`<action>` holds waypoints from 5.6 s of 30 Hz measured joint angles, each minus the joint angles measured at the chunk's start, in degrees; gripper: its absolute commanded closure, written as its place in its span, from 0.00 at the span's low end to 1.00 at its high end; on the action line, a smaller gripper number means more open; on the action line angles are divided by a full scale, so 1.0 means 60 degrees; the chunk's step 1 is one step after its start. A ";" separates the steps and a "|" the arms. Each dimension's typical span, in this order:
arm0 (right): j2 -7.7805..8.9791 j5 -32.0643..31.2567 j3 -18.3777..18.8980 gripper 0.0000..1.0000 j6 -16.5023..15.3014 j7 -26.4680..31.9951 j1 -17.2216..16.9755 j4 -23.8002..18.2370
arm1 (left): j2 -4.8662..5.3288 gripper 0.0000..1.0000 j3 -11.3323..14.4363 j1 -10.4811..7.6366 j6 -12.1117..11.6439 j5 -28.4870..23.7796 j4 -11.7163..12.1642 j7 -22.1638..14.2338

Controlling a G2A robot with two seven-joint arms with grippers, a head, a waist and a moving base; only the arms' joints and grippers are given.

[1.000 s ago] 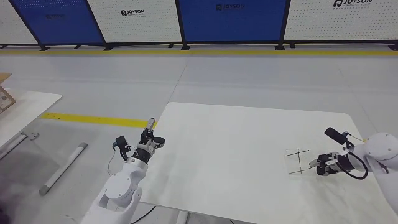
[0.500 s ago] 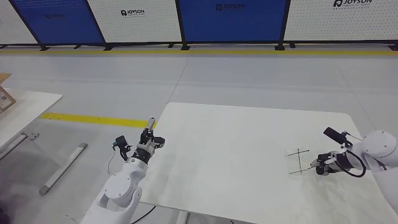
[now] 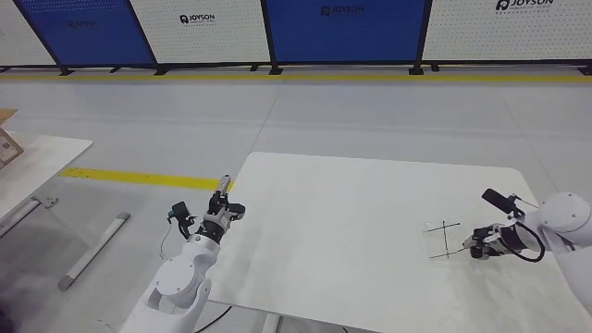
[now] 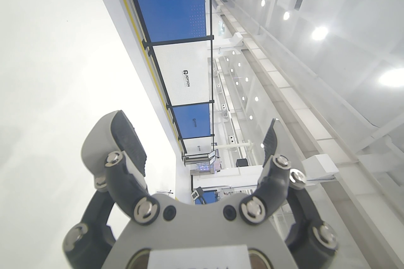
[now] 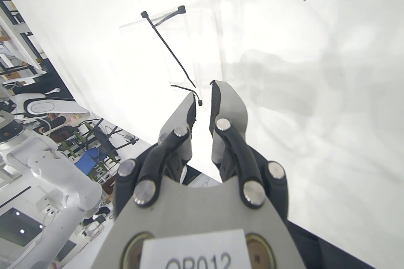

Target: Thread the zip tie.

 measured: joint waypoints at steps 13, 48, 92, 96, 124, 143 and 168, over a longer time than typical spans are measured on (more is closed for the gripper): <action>0.0067 0.0062 -0.0027 0.96 -0.0019 0.0000 -0.0042 -0.0115 | 0.0000 0.00 0.0000 0.0000 0.0000 0.0000 0.0000 0.0000; 0.0855 0.1561 0.2124 1.00 -0.1152 -0.0294 -0.1894 -0.1894 | 0.0000 0.00 0.0000 0.0000 0.0000 0.0000 0.0000 0.0000; 0.1002 0.4707 0.2647 1.00 -0.4644 0.0000 -0.2659 -0.3377 | 0.0000 0.00 0.0000 0.0000 0.0000 0.0000 0.0000 0.0000; 0.1002 0.4707 0.2647 1.00 -0.4644 0.0000 -0.2659 -0.3377 | 0.0000 0.00 0.0000 0.0000 0.0000 0.0000 0.0000 0.0000; 0.0768 0.4728 0.2026 1.00 -0.4371 -0.2443 -0.2736 -0.4437 | 0.0000 0.00 0.0000 0.0000 0.0000 0.0000 0.0000 0.0000; 0.0749 0.4904 0.2128 1.00 -0.4678 -0.2964 -0.2918 -0.4714 | 0.0000 0.00 0.0000 0.0000 0.0000 0.0000 0.0000 0.0000; 0.0524 0.4001 0.1245 1.00 -0.5330 -0.4026 -0.2864 -0.5238 | 0.0000 0.00 0.0000 0.0000 0.0000 0.0000 0.0000 0.0000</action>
